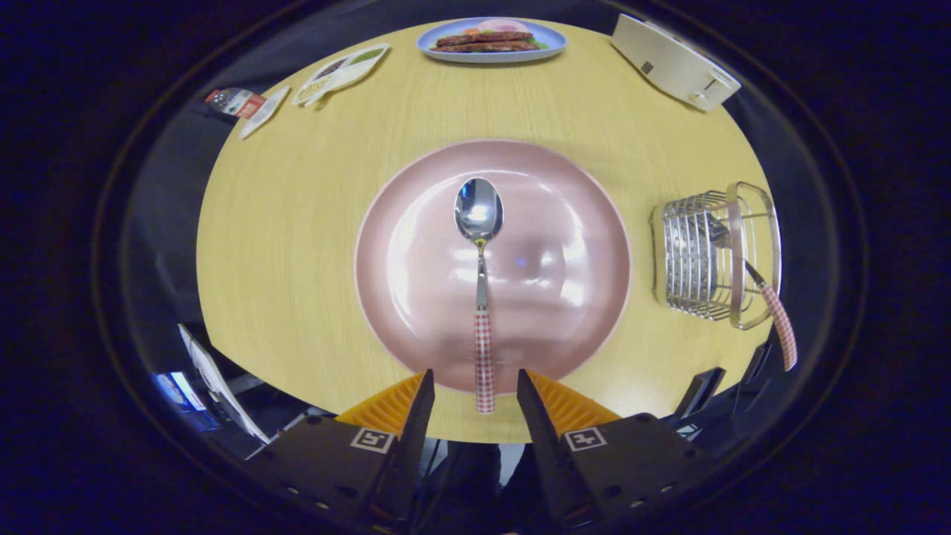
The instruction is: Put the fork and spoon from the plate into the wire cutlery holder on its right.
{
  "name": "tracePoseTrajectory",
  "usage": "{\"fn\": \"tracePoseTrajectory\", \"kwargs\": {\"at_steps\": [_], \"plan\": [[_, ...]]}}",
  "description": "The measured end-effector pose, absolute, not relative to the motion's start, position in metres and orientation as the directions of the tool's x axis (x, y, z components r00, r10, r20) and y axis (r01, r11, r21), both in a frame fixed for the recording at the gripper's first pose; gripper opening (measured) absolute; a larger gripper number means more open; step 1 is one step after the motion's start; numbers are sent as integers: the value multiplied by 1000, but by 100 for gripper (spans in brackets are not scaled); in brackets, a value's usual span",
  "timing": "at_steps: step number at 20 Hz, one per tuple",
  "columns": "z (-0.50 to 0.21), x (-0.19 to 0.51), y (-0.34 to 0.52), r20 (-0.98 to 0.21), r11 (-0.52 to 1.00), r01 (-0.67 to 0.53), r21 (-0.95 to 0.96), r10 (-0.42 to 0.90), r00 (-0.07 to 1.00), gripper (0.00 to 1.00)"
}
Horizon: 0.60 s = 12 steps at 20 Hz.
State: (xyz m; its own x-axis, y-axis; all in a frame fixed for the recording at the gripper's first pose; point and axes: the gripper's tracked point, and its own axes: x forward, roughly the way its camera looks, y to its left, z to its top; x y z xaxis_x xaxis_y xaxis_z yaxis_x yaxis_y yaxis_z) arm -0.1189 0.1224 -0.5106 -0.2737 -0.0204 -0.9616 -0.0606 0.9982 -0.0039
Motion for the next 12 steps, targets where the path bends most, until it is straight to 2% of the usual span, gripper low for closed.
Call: {"fn": "tracePoseTrajectory", "kwargs": {"at_steps": [2, 6, 8, 9, 12], "plan": [[-516, -120, 122, -960, 999, -43, -6, -18, -278, 67], [-524, -114, 117, -966, 1000, -7, -29, -30, -258, 58], [-528, -117, 113, -964, 999, -17, -36, -39, -264, 50], [-528, -121, 114, -960, 999, -13, -34, -36, -279, 51], [-532, -129, 115, -949, 999, 11, -33, -28, -313, 34]]}}
